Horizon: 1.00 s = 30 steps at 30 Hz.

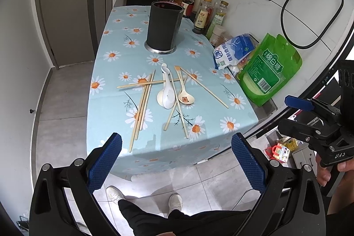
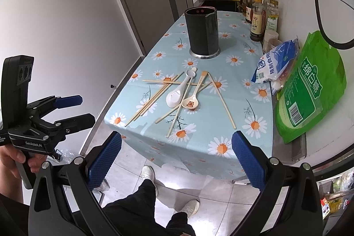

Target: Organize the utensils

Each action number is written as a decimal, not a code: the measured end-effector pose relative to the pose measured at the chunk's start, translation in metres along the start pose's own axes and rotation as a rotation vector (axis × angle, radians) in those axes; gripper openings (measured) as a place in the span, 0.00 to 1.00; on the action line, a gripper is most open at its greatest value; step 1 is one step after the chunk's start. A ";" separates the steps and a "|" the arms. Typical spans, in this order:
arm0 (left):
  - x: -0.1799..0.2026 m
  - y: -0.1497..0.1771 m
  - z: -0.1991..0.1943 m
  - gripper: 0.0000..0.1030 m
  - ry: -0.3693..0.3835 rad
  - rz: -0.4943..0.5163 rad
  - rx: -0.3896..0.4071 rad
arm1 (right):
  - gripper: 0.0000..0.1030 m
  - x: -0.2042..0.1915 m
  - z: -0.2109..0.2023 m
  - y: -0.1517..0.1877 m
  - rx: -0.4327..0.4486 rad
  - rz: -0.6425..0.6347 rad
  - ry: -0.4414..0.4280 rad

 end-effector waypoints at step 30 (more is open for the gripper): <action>-0.001 -0.004 -0.005 0.94 0.004 -0.017 0.013 | 0.96 0.001 -0.002 0.001 0.000 -0.002 0.010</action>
Point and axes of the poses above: each gripper's, at about its wrist camera, not at the fingertips, and z roughly the way its jaws point, x to its right, y to its underside, the point moved 9 cm from there along z, roughly the way its jaws point, and after that the axes turned 8 degrees about -y, right-handed, at the moved point
